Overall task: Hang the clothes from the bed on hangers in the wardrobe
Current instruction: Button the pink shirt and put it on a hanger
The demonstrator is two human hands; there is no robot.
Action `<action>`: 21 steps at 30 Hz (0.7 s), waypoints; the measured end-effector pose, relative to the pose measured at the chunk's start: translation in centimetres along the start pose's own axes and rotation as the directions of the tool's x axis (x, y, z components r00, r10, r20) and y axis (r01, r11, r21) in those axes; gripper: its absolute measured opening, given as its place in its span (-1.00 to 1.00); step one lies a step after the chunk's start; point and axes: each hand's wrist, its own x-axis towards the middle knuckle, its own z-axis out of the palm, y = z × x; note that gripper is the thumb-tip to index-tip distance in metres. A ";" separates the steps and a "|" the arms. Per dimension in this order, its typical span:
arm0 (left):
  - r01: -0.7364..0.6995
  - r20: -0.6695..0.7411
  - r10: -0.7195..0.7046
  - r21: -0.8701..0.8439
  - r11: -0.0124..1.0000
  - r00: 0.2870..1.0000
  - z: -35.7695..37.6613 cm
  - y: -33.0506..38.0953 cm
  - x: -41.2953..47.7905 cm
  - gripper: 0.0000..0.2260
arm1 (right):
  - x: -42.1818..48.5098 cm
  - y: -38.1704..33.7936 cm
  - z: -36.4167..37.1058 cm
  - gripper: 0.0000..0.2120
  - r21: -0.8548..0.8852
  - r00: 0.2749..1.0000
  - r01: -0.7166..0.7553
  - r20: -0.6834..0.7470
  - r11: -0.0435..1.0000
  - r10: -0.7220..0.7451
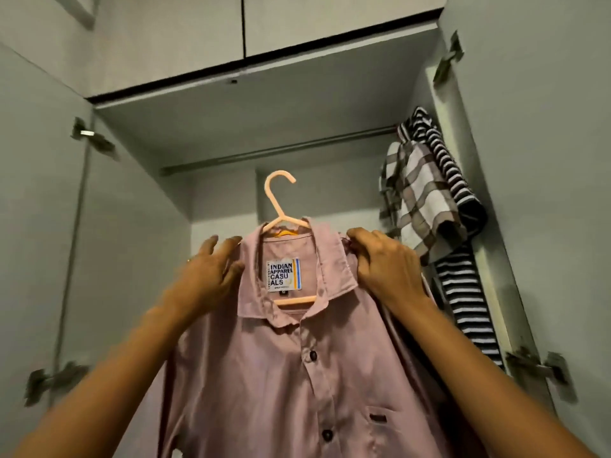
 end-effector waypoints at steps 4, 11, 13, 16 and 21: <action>-0.103 0.121 0.091 0.096 0.990 0.988 7.8 0.6 6.2 -0.35 | 4.1 3.6 3.2 -0.75 -0.176 0.990 -0.119 0.059 0.977 0.131; -0.185 0.103 0.192 -0.073 0.980 0.976 20.8 4.6 15.0 -0.49 | 12.5 11.8 9.8 -0.76 -0.440 0.974 -0.193 0.019 0.877 0.224; -0.207 0.104 0.224 -0.156 0.966 0.969 24.2 5.5 17.7 -0.45 | 14.8 14.4 12.0 -0.78 -0.504 0.982 -0.173 -0.021 0.846 0.188; -0.210 0.080 0.232 -0.212 0.954 0.969 28.6 6.7 22.0 -0.51 | 18.7 18.3 15.1 -0.77 -0.568 0.985 -0.169 -0.067 0.805 0.159; -0.243 0.032 0.256 -0.217 0.945 0.966 33.4 7.7 28.2 -0.49 | 25.3 22.5 18.8 -0.74 -0.622 0.979 -0.204 -0.135 0.756 0.153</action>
